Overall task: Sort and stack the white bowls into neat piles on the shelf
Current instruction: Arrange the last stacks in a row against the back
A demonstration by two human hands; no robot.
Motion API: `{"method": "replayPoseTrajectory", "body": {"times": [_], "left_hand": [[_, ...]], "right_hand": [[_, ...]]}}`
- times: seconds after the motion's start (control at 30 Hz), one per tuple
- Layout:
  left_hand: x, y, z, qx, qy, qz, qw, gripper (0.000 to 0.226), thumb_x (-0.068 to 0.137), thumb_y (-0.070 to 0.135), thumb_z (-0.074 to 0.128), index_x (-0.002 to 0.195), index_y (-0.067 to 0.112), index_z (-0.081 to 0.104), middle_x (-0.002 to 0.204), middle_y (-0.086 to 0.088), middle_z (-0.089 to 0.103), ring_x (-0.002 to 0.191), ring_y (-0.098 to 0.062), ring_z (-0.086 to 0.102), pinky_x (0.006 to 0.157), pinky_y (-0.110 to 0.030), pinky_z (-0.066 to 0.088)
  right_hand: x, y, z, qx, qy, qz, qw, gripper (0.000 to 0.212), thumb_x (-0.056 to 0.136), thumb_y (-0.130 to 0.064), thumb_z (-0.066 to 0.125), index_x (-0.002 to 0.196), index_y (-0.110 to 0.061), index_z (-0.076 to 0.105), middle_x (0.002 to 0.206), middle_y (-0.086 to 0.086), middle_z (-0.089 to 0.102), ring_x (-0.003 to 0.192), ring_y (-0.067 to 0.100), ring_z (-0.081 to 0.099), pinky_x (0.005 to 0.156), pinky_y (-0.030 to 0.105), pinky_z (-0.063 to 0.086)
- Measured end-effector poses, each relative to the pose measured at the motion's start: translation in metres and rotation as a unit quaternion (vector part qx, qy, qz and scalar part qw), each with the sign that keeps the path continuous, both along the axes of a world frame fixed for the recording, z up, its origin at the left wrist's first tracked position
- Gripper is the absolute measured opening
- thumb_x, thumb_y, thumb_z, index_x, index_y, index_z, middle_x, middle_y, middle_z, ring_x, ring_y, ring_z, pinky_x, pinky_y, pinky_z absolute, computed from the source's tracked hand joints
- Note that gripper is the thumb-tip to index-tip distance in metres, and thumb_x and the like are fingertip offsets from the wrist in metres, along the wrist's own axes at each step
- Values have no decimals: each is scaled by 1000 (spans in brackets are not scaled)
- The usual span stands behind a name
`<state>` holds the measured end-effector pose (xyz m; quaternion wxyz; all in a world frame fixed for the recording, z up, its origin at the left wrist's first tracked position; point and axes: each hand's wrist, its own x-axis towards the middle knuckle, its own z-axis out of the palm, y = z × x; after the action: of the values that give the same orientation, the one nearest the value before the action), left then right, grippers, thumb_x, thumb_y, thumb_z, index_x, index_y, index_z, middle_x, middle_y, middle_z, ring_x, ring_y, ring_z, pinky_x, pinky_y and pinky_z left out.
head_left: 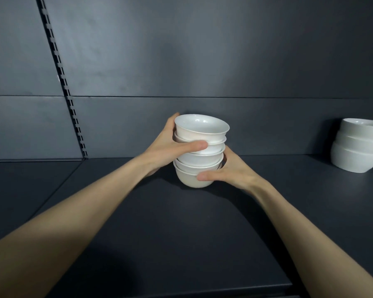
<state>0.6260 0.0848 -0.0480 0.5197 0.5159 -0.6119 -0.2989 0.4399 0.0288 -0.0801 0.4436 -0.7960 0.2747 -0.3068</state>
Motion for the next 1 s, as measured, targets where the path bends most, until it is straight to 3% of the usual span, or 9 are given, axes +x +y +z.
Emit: {"method": "replayPoseTrajectory", "body": {"times": [0.13, 0.23, 0.37, 0.53, 0.67, 0.83, 1.0], "left_hand": [[-4, 4, -1, -14, 28, 17, 999, 69, 67, 22, 85, 121, 38, 45, 114, 21, 61, 99, 13, 59, 77, -10, 49], [-7, 6, -1, -9, 34, 27, 999, 66, 58, 31, 88, 110, 43, 51, 111, 21, 64, 102, 7, 61, 82, -16, 50], [-6, 18, -1, -5, 49, 50, 998, 70, 48, 44, 84, 111, 38, 55, 111, 16, 67, 103, 0, 64, 85, -20, 51], [4, 53, 6, -19, 51, 89, 995, 76, 51, 44, 84, 120, 30, 54, 111, 14, 68, 100, 1, 64, 80, -17, 51], [23, 88, 23, -38, 47, 119, 991, 65, 59, 37, 84, 117, 31, 55, 110, 12, 68, 100, 1, 65, 81, -18, 51], [60, 143, 43, -64, 36, 159, 984, 71, 53, 46, 83, 117, 31, 56, 109, 12, 70, 101, -2, 66, 85, -22, 53], [115, 211, 53, -78, 16, 198, 977, 55, 64, 37, 81, 113, 30, 56, 106, 13, 69, 95, 3, 65, 74, -13, 52]], "right_hand": [[2, -7, -5, 26, 1, -33, 999, 81, 59, -17, 91, 128, -29, 50, 116, -13, 67, 107, 3, 62, 94, 31, 52], [2, -9, -6, 30, 3, -43, 999, 86, 52, -22, 93, 127, -27, 51, 115, -12, 67, 106, 5, 63, 94, 34, 53], [6, -5, -6, 34, 10, -30, 999, 89, 46, -27, 93, 125, -26, 53, 113, -10, 69, 105, 8, 65, 93, 36, 54], [20, 16, 9, 26, 9, 10, 1000, 79, 52, -15, 92, 121, -25, 56, 109, -9, 70, 101, 7, 66, 89, 32, 55], [46, 41, 28, 13, -1, 46, 999, 75, 56, -9, 91, 121, -24, 56, 107, -11, 70, 96, 2, 66, 82, 22, 55], [94, 80, 47, 4, -14, 83, 996, 81, 53, -14, 92, 125, -22, 54, 111, -10, 69, 101, 5, 65, 85, 26, 55], [159, 139, 59, 1, -24, 126, 992, 69, 59, -8, 89, 118, -25, 56, 105, -13, 68, 92, -3, 65, 69, 11, 51]]}}
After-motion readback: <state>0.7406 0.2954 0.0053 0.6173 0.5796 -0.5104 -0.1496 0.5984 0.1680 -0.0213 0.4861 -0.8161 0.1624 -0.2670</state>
